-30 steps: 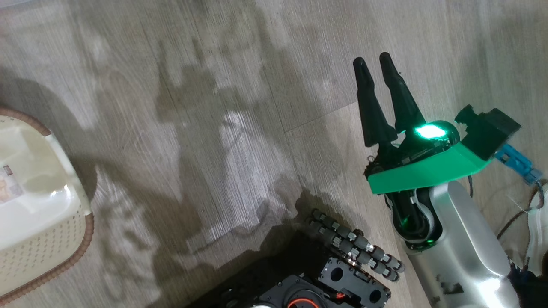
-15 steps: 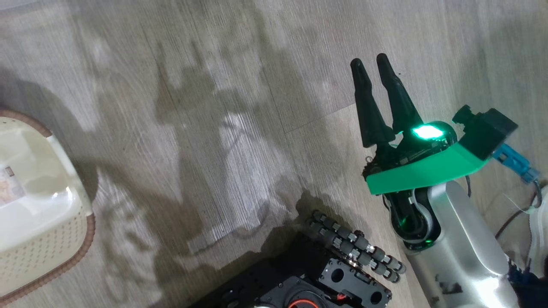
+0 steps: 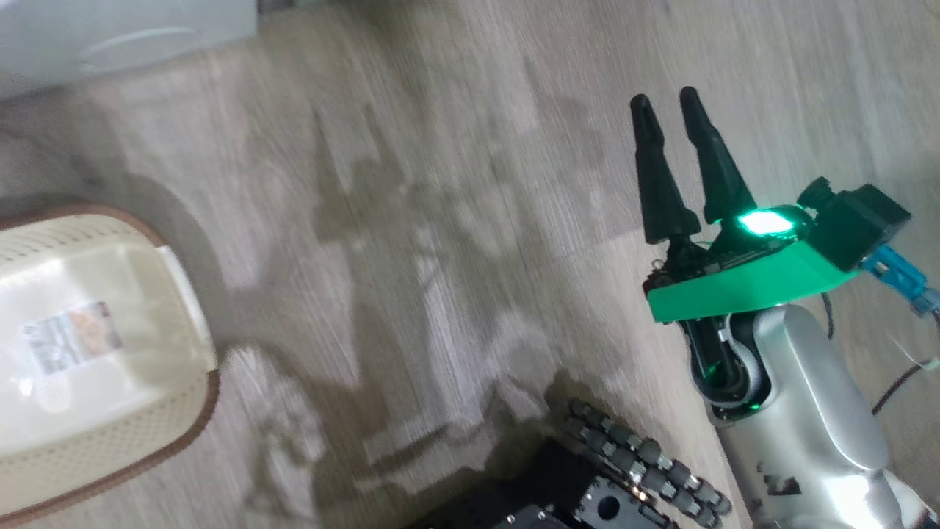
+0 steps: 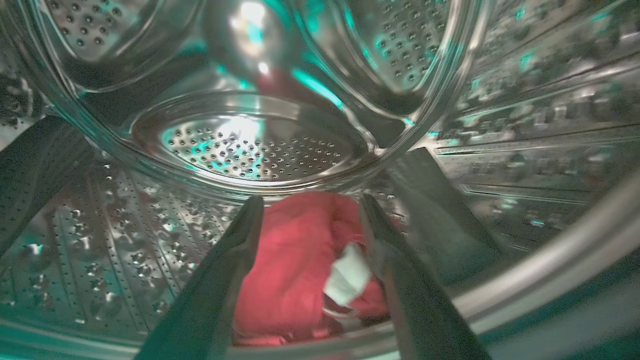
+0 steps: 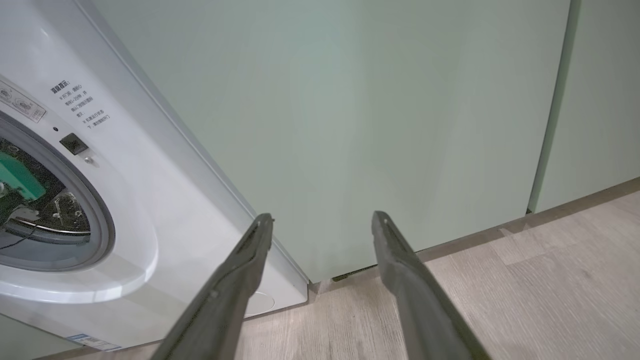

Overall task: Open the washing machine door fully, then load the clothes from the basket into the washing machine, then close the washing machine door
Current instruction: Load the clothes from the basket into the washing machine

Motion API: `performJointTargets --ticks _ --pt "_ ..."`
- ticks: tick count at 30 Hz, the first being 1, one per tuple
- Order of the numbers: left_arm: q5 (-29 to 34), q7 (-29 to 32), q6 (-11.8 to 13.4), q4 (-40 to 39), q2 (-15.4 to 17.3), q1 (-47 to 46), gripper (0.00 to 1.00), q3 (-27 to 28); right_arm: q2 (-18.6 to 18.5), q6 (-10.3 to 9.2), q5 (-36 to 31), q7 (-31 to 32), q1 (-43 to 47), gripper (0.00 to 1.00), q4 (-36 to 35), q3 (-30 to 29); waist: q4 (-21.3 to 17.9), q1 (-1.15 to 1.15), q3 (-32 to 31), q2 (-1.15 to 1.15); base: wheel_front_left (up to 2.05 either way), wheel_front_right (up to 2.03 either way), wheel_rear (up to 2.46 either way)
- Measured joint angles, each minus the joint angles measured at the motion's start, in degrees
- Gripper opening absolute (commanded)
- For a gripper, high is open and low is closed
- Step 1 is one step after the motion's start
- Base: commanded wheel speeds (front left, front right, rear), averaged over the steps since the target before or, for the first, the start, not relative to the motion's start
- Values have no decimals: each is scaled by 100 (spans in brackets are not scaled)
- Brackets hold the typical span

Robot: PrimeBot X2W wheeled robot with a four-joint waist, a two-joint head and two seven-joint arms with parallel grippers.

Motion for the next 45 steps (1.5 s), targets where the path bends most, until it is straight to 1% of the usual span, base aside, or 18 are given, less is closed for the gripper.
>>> performJointTargets --ticks 3,5,7,12,20,22,30,34,35,36,37,38,40,41,45 --pt "-232 0 -56 -330 -232 545 100 80 0 0 -176 0 33 100 32 -151 134 0 -274 0 0 0 0" --pt "-361 0 -158 -558 -411 905 100 129 -1 0 -289 0 109 100 74 -231 228 0 -475 0 0 0 0" --pt "-408 0 -209 -746 -559 1263 100 114 -1 0 -394 0 204 100 124 -320 326 0 -684 0 0 0 0" --pt "-605 0 -299 -928 -823 2150 100 138 -2 0 -637 0 478 100 301 -447 598 0 -1254 0 0 0 0" --pt "-862 0 -401 -1842 -1282 3742 100 141 -4 0 -840 0 1014 100 401 -637 1071 0 -2229 0 0 0 0" --pt "-983 0 -402 -2103 -1411 4150 100 182 -4 0 -882 0 1158 100 411 -711 1198 -1 -2465 0 0 0 0" --pt "-1043 0 -408 -3292 -1850 5779 100 187 -3 0 -973 0 1650 100 438 -882 1699 -1 -3305 0 0 0 0" --pt "-1024 0 -399 -3865 -2083 6608 100 178 -3 0 -973 0 1849 100 437 -1014 1909 -1 -3663 1 0 0 0" --pt "-954 0 -390 -4100 -2191 6992 100 158 -3 0 -975 0 1960 100 435 -1038 2016 -1 -3812 1 0 0 0" --pt "-954 0 -390 -4100 -2191 6992 100 158 -3 0 -975 0 1960 100 435 -1038 2016 -1 -3812 1 0 0 0" --pt "-923 0 -305 -4289 -2283 7324 100 164 -2 0 -1009 0 2042 100 435 -1042 2112 -1 -3938 1 0 0 0" --pt "-923 0 -305 -4289 -2283 7324 100 164 -2 0 -1009 0 2042 100 435 -1042 2112 -1 -3938 1 0 0 0" --pt "-918 0 -241 -4553 -2403 7767 100 189 -1 0 -1014 0 2079 100 432 -1065 2219 -1 -4103 1 0 0 0" --pt "-918 0 -241 -4553 -2403 7767 100 189 -1 0 -1014 0 2079 100 432 -1065 2219 -1 -4103 1 0 0 0" --pt "-916 0 -192 -4926 -2527 8251 100 191 -1 0 -1012 0 2081 100 404 -1096 2314 -1 -4253 1 0 0 0"
